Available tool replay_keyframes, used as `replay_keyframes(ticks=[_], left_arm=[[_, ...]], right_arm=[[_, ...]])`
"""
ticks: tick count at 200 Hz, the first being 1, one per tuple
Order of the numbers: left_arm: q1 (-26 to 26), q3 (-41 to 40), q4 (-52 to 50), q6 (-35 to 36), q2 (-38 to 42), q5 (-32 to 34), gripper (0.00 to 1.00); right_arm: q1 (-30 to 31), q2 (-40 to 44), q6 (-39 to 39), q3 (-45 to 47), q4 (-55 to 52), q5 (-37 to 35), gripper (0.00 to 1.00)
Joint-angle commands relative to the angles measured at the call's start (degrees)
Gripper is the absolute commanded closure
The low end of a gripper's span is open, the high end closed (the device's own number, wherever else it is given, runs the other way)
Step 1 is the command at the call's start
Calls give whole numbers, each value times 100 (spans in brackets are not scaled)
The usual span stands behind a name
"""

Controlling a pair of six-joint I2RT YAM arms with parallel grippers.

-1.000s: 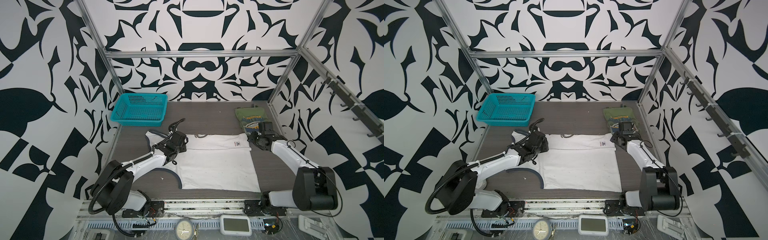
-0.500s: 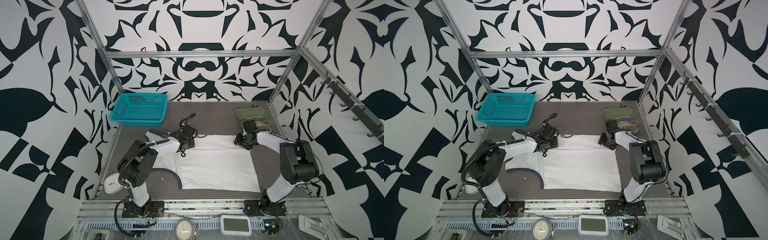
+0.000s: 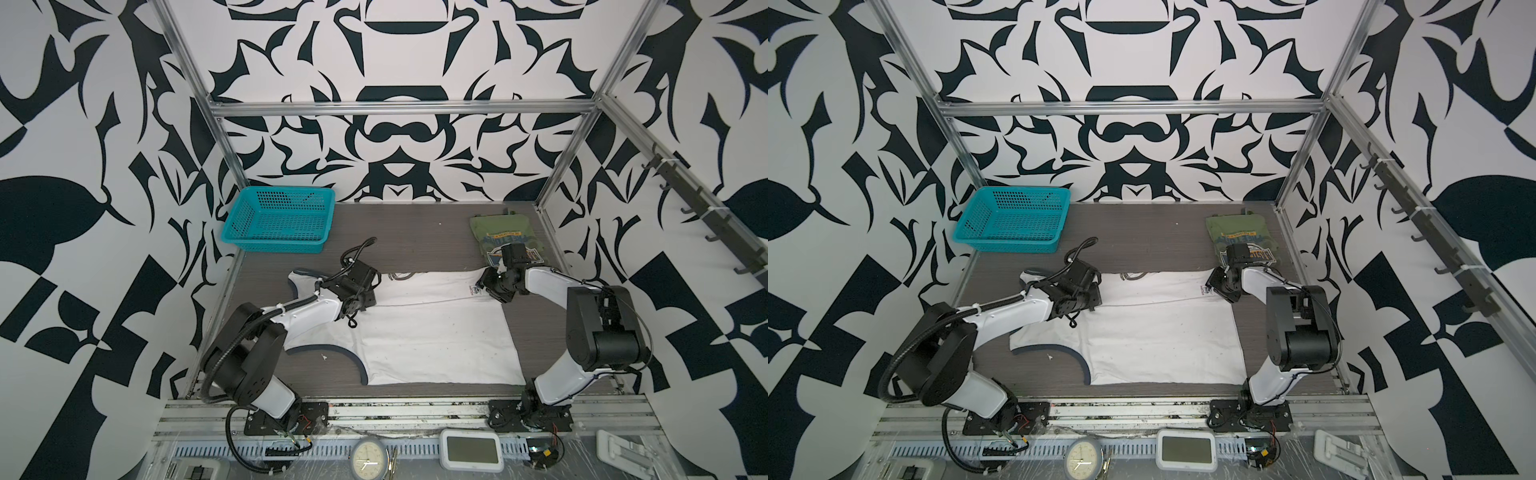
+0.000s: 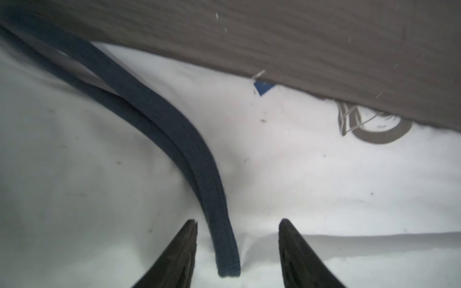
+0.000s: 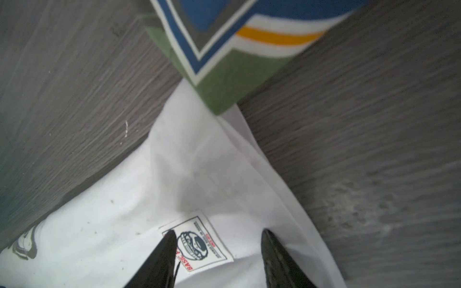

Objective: Fold and stack tank tops
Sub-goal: Smooth out the tank top at the center of the table.

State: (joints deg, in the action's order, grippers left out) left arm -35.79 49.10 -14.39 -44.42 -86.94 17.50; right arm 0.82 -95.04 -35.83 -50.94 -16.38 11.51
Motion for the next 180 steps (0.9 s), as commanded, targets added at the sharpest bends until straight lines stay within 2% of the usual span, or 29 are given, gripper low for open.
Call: replay_keyframes(ticks=[1,25,43,62,84,128,180], left_arm=[[511,262,-206,186,223,357,40],[1337,127,406,197,214,-275,39],[1765,161,838,221,53,-612,38],[2068,272,1301,282,-241,-1063,38],[2164,556,1527,376,-660,-1396,38],[2273,667,1410,356,-1121,-1259,38],[2722,199,1390,373,-818,-1100,42]], right_arm=[[-141,-152,2,135,-600,-447,43],[-157,-61,6,231,-526,-452,43],[-153,-23,33,275,-487,-474,43],[-152,-38,53,278,-453,-422,43],[-152,-75,50,304,-407,-396,43],[-153,-58,59,348,-358,-351,43],[-153,-84,61,333,-349,-377,43]])
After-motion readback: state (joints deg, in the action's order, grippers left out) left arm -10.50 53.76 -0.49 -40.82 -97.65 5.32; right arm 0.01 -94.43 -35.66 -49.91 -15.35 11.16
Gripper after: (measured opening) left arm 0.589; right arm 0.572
